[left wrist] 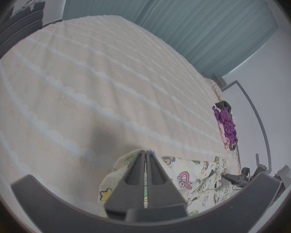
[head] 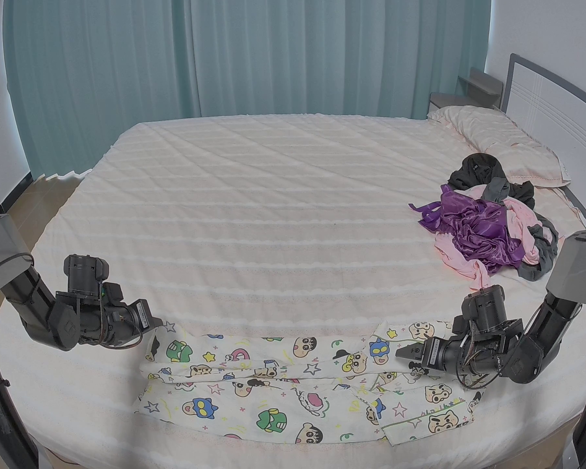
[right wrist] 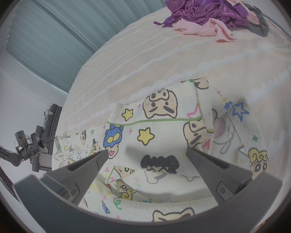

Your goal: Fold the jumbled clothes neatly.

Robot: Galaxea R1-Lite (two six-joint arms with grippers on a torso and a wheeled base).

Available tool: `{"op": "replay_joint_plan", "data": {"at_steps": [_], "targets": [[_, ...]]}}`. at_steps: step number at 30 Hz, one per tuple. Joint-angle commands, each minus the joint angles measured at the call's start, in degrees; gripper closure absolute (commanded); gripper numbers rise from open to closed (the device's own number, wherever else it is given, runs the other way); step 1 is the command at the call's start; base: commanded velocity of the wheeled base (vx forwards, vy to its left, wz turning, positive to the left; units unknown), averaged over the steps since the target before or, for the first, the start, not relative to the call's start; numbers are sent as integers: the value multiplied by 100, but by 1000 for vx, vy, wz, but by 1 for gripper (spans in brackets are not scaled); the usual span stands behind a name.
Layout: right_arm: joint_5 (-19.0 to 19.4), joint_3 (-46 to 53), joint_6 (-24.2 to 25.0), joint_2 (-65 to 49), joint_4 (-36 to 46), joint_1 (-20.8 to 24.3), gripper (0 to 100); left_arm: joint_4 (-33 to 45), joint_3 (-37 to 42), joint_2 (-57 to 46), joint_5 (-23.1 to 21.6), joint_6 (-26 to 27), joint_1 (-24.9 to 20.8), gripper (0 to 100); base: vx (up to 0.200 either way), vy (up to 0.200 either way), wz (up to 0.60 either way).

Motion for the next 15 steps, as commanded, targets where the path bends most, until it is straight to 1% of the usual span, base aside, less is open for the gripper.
{"op": "replay_joint_plan", "data": {"at_steps": [1,7,15], "targets": [[-9,-18,0,49,-16,-8,0,-18,-217,-30,-4,-36,-5,100,0,0,0],[-9,-115,0,128,-16,-70,0,9,-771,-13,5,-668,-49,100,0,0,0],[0,-124,9,136,-16,-70,0,26,-1175,84,5,-695,-57,100,0,0,0]]}}
